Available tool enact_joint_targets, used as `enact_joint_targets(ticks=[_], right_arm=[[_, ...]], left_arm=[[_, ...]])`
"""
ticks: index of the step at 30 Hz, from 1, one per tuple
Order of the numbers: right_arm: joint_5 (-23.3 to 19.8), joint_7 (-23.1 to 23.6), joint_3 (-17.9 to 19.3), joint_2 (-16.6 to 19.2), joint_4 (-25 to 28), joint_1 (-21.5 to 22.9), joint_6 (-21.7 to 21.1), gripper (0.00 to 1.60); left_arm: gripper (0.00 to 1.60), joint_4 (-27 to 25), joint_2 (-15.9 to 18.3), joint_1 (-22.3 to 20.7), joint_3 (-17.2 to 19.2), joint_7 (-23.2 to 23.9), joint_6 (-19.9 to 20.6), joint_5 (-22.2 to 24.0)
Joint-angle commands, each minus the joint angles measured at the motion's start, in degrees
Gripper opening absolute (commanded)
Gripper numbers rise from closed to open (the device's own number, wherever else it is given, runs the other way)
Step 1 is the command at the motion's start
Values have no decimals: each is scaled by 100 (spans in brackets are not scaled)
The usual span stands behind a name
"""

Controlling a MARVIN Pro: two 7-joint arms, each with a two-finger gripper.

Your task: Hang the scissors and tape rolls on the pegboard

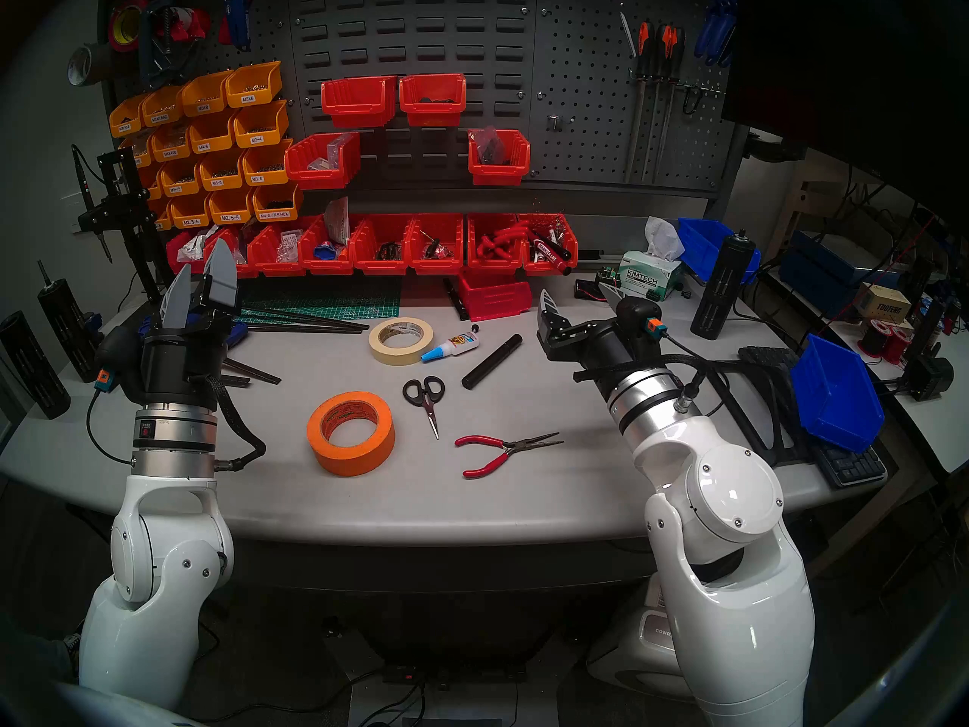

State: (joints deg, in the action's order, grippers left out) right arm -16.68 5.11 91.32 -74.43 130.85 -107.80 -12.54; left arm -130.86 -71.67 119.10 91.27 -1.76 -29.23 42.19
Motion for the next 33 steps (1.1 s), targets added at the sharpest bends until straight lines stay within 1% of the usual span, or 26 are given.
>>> enact_joint_targets(ticks=[1, 2, 3, 4, 5, 7, 8, 11, 12, 15, 16, 17, 19, 20, 22, 24, 28, 30, 33], right_arm=[[-161, 82, -170, 20, 302, 107, -470, 160], [-237, 108, -225, -10, 332, 102, -580, 160], [-218, 76, -272, -40, 358, 106, -625, 160], [-207, 107, -317, 9, 400, 122, -732, 160], [-263, 93, -346, -41, 438, 141, -808, 160], [-288, 140, -409, 15, 530, 208, -1065, 160], [-352, 152, -450, -12, 564, 235, -1135, 160], [-373, 140, -583, -6, 705, 346, -1563, 160], [-422, 202, -630, 28, 750, 376, -1719, 160], [-423, 180, -789, 66, 873, 456, -2012, 160], [-420, 177, -820, 57, 910, 489, -2166, 160], [-424, 173, -855, 53, 915, 558, -2361, 160], [-433, 150, -940, 74, 915, 609, -2527, 160], [-412, 158, -986, 103, 915, 675, -2741, 160], [-428, 116, -1076, 72, 915, 701, -2862, 160], [-453, 118, -1184, 49, 915, 746, -3178, 160], [-375, 95, -1449, 145, 915, 840, -3565, 160], [-410, 44, -1562, 73, 915, 857, -3743, 160], [-364, 12, -1753, 108, 915, 910, -4011, 160]], left_arm=[[160, -154, -4, -46, 10, 13, -32, 3], [160, -153, -4, -46, 10, 13, -32, 3], [160, -153, -3, -46, 9, 12, -33, 3], [160, -152, -2, -47, 9, 12, -33, 3], [160, -151, -2, -47, 9, 12, -34, 3], [160, -150, 0, -48, 8, 11, -35, 3], [160, -149, 0, -48, 8, 11, -35, 3], [160, -147, 2, -49, 7, 11, -36, 3], [160, -145, 3, -50, 7, 11, -36, 2], [160, -144, 4, -50, 6, 10, -37, 2], [160, -144, 5, -50, 6, 10, -37, 2], [160, -145, 5, -50, 6, 9, -38, 3], [160, -144, 6, -50, 6, 9, -38, 3], [160, -145, 6, -50, 6, 8, -38, 3], [160, -145, 7, -50, 6, 8, -38, 3], [160, -146, 7, -50, 5, 7, -39, 3], [160, -147, 9, -49, 5, 5, -39, 3], [160, -147, 10, -49, 5, 4, -40, 3], [160, -148, 11, -49, 4, 3, -40, 3]])
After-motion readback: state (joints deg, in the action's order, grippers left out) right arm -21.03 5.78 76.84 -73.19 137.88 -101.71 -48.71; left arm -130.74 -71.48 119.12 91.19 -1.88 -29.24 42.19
